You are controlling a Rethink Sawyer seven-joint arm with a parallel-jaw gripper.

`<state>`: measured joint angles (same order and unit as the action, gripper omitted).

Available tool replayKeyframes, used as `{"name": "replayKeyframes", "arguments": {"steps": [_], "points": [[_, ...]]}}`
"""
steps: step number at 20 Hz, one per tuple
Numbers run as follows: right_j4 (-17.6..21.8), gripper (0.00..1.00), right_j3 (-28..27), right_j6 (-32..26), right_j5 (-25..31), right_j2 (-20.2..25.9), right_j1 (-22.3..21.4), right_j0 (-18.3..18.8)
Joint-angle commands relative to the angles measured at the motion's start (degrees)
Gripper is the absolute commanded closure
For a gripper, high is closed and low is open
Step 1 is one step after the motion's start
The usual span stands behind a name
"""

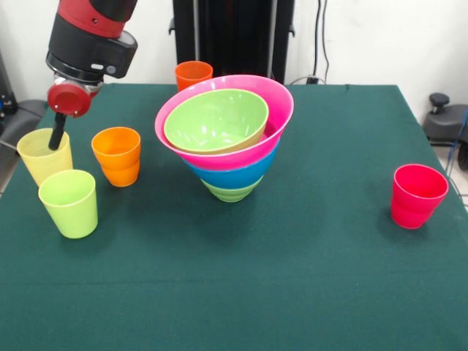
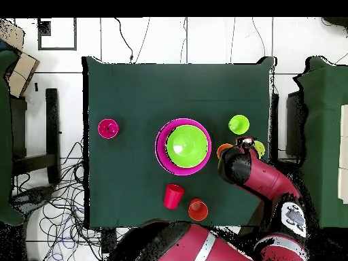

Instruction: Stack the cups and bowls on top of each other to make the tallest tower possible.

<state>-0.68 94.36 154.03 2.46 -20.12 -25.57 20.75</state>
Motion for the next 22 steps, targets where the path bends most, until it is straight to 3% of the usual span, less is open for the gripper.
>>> {"name": "replayKeyframes", "arguments": {"steps": [1,22], "points": [[4.22,0.00,2.18,0.59,-2.41,7.42,4.02,0.28],[4.54,0.00,2.26,0.66,-3.97,7.45,5.08,0.66]]}}
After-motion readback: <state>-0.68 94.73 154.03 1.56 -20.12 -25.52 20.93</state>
